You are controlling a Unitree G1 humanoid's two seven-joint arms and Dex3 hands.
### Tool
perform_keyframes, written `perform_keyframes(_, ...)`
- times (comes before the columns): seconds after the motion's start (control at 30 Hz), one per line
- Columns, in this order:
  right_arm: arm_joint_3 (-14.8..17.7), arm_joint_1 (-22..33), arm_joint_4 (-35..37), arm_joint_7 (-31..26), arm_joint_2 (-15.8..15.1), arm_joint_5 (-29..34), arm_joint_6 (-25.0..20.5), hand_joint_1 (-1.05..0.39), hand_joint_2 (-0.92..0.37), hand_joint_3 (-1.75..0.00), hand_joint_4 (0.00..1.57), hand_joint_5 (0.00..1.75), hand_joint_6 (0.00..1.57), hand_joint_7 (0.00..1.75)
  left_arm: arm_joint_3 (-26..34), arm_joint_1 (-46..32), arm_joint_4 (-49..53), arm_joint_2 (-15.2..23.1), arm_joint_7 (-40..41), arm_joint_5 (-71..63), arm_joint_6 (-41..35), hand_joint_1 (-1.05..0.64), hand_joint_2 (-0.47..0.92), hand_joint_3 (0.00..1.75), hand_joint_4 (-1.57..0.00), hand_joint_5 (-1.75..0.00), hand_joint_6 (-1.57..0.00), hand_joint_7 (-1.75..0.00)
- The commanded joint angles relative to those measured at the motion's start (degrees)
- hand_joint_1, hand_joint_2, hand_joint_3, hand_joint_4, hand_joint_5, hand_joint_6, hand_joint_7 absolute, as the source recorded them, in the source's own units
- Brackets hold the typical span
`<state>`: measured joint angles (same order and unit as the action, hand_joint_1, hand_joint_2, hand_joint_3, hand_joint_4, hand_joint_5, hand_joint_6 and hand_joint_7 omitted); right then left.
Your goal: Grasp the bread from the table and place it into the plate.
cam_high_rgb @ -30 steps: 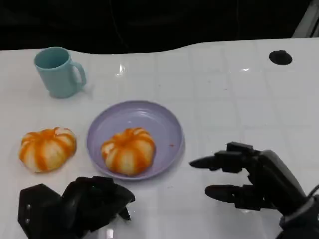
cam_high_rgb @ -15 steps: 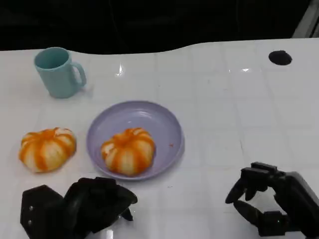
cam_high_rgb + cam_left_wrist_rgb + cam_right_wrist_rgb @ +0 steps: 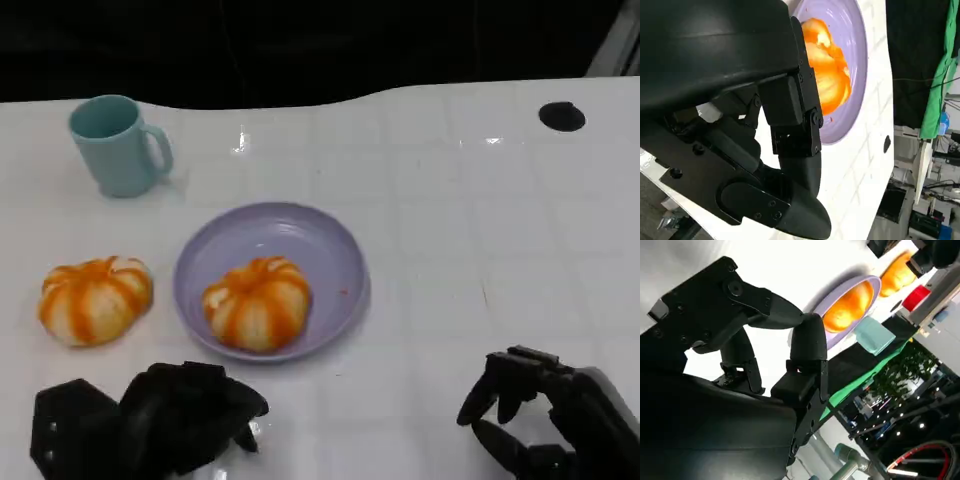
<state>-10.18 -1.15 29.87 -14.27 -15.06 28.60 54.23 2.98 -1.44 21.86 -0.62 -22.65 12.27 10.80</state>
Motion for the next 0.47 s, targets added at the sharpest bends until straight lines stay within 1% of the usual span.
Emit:
perform_keyframes(0.03,0.2,-1.5,2.4,-1.3,0.4,-0.1,-0.3,-0.30,-0.43,-1.12,0.67,1.74,0.67,1.39,0.8,0.2,1.2,1.4,-0.5,0.4,-0.2,-1.05,0.63,0.28,-0.89,-1.51,-1.55,-0.34)
perform_keyframes(0.3,0.1,-2.3,3.6,-1.9,0.7,0.5,-0.7,-0.28,-0.42,-1.10,0.68,1.75,0.66,1.41,0.8,1.1,3.3,1.6,-0.9,0.3,1.6,-1.05,0.63,0.29,-0.88,-1.53,-1.53,-0.38)
perform_keyframes(0.47,-0.2,-2.5,3.9,-1.9,0.9,0.5,-1.2,-0.30,-0.43,-1.09,0.68,1.75,0.65,1.42,0.8,1.2,3.6,1.8,-1.0,0.3,1.9,-1.05,0.64,0.29,-0.89,-1.52,-1.53,-0.38)
